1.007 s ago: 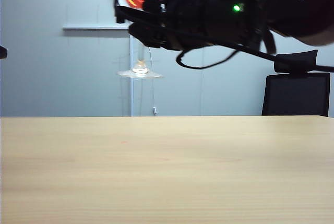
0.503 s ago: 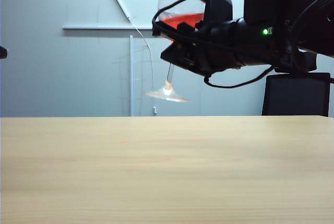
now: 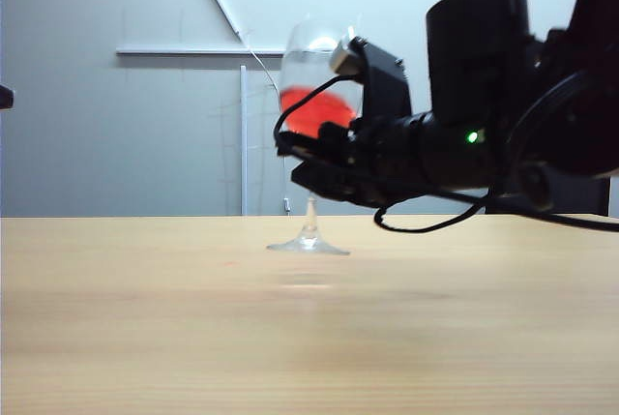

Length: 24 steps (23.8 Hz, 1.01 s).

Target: Gently pick up the goblet, rotate it counterclockwise for two full turns (viewing from above), and then place it back on the table.

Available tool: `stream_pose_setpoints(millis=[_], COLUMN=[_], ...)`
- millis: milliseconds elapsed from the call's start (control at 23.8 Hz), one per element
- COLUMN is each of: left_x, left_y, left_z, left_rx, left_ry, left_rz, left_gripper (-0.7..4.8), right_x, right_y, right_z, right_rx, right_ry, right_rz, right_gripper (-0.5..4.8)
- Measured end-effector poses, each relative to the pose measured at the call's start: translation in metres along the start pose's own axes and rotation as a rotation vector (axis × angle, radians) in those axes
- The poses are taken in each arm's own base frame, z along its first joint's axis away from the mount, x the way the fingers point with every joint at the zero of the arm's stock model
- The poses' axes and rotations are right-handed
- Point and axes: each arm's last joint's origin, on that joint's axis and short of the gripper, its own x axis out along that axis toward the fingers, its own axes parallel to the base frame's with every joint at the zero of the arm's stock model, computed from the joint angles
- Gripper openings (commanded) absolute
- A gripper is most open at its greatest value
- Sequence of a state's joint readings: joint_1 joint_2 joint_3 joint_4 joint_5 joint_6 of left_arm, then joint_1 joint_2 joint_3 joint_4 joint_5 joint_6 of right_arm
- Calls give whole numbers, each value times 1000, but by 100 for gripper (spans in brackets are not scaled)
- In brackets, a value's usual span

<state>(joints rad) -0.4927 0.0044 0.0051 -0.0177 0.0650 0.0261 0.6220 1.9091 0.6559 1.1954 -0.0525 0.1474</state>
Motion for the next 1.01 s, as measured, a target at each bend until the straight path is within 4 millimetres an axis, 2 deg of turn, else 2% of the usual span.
stream_pose_setpoints(millis=[294, 587, 671, 923, 1007], left_x=[0, 0, 0, 0, 0], left_y=[0, 0, 0, 0, 0], left_z=[0, 0, 0, 0, 0], left_rx=[0, 0, 0, 0, 0], left_ry=[0, 0, 0, 0, 0], left_rz=[0, 0, 0, 0, 0], left_gripper=[-5, -5, -5, -5, -5], right_x=[21, 28, 28, 28, 26], right_y=[-4, -4, -4, -3, -4], right_z=[-13, -17, -17, -17, -19], right_rx=[-64, -144, -145, -148, -147], right_ry=[7, 3, 3, -4, 5], right_rz=[0, 28, 30, 33, 33], right_gripper=[-6, -2, 68, 68, 108])
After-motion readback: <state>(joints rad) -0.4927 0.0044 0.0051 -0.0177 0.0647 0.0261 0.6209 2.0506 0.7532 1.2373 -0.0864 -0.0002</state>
